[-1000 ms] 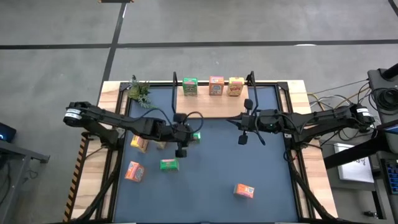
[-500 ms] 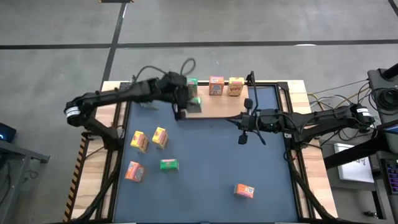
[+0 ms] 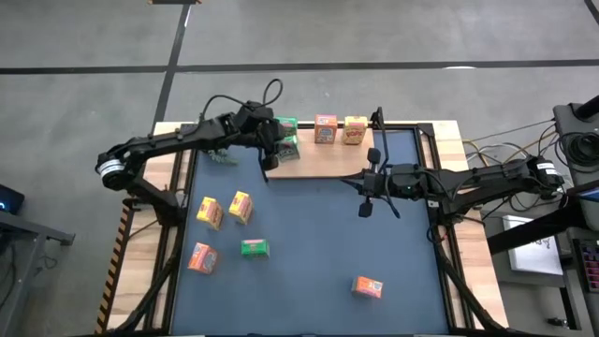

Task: Stack cereal on shelf
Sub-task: Stack the right green cereal box on the shelf

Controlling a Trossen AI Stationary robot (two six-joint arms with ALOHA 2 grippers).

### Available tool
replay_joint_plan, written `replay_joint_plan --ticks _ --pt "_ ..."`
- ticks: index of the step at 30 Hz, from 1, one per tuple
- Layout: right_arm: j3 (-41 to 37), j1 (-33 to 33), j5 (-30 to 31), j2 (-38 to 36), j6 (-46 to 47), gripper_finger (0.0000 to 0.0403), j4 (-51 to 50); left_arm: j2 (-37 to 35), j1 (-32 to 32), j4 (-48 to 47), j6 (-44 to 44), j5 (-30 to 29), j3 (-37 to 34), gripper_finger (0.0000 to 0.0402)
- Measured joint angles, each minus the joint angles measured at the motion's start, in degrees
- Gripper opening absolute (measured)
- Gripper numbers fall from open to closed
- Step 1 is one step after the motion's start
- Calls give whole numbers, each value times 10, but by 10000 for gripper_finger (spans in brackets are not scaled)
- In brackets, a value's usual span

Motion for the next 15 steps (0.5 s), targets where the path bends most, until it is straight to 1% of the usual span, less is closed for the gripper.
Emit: replay_joint_plan --ticks 15 --pt "0 0 0 0 -7 9 2 64 0 35 -14 -12 -4 107"
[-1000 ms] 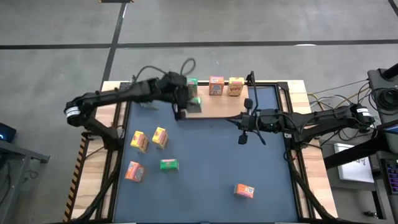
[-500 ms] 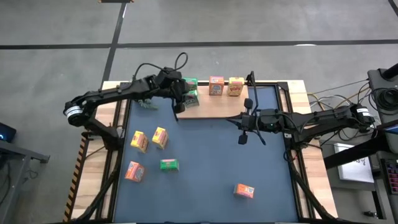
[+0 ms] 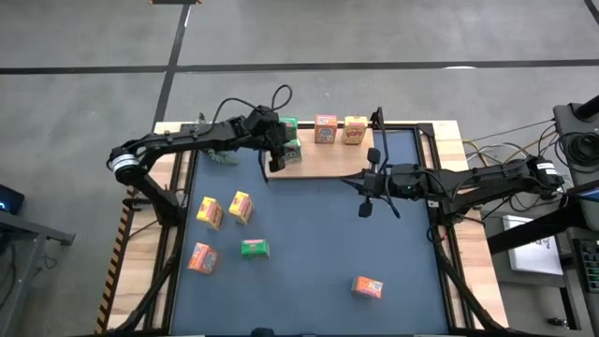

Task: Stack cereal on shelf
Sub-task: Stack the right green cereal box on the shelf

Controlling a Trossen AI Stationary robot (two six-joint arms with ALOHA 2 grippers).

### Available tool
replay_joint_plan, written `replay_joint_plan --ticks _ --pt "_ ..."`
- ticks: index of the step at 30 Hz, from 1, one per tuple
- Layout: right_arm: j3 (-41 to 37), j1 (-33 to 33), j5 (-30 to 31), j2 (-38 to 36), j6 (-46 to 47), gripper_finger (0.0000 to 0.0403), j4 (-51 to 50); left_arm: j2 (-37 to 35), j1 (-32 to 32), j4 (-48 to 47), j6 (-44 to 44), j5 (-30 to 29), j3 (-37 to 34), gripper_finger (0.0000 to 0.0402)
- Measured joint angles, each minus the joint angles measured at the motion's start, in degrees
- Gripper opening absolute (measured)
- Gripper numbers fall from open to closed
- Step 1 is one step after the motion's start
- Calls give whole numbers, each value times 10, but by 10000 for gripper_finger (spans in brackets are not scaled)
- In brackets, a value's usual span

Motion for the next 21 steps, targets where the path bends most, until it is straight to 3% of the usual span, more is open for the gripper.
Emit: replay_joint_plan --ticks 11,21 --pt "0 0 0 0 2 9 -2 2 0 1 13 -7 1 113" --pt "0 0 0 0 3 9 -4 0 0 5 20 -9 0 188"
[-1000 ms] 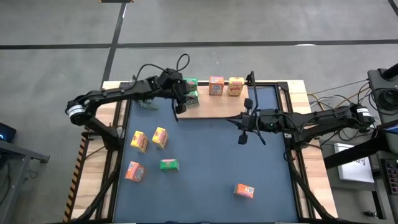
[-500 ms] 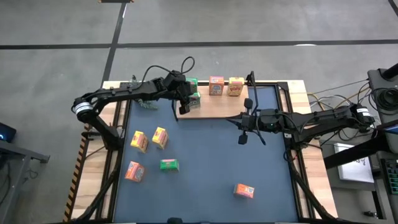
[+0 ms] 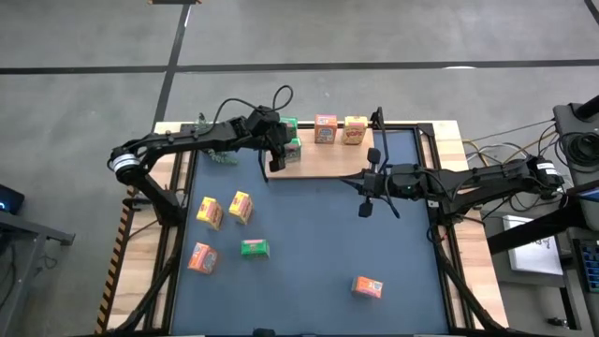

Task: Stack cereal on shelf
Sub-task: Stack the right green cereal box on the shelf

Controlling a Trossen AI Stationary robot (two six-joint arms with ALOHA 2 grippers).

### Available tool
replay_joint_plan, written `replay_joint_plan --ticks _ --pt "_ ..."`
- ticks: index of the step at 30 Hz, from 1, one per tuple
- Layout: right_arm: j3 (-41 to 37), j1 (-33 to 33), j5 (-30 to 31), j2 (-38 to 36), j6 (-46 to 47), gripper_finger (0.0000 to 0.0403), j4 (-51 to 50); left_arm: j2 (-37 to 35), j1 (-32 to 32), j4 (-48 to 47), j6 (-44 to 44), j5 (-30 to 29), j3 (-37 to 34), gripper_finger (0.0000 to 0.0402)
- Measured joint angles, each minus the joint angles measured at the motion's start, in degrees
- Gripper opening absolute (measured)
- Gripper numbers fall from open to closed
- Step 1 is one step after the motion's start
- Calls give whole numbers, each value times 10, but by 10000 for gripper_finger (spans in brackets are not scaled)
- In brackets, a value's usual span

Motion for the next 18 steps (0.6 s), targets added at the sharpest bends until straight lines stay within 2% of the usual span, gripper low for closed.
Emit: replay_joint_plan --ticks 5,11,14,18 --pt "0 0 0 0 0 9 0 -25 -7 0 5 0 0 212" --pt "0 0 0 0 0 9 0 -71 -26 -15 8 0 0 214" --pt "0 0 0 0 0 9 0 -87 -48 -38 8 0 0 201" --pt "0 0 0 0 0 9 0 -84 -86 -63 7 -2 0 155"
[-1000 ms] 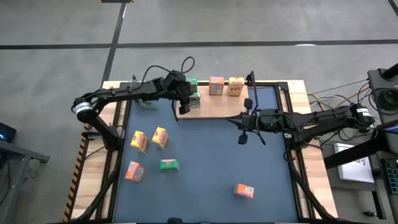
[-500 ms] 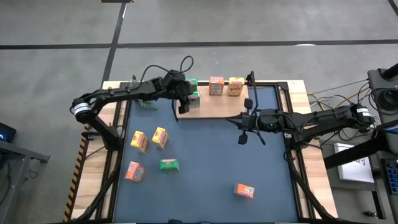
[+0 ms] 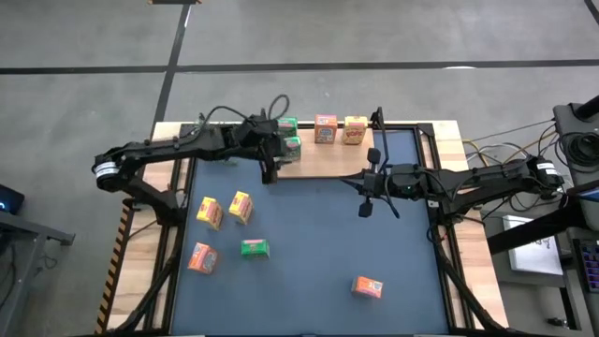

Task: Stack cereal on shelf
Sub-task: Stack the right green cereal box on the shelf

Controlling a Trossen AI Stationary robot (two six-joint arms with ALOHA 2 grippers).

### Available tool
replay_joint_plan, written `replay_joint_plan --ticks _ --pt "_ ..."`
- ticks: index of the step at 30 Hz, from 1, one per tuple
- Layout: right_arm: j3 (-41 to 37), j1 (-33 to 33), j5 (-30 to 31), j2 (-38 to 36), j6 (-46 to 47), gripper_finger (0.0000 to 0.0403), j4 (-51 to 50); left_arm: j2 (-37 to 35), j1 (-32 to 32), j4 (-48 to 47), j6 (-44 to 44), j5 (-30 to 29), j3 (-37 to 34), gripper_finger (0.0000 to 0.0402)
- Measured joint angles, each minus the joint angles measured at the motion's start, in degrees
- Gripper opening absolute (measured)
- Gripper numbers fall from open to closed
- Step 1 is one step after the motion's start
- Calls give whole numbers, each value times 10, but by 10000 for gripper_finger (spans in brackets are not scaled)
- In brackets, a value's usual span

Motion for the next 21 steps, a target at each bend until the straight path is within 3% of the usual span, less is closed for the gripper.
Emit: replay_joint_plan --ticks 7,11,18,21 --pt "0 0 0 0 0 9 0 38 -41 -31 2 -127 0 51" --pt "0 0 0 0 0 9 0 56 -39 -31 -7 -160 0 11" --pt "0 0 0 0 -3 9 0 64 -37 -31 -11 -234 0 6" --pt "0 0 0 0 -3 9 0 64 -37 -30 -12 -239 0 6"
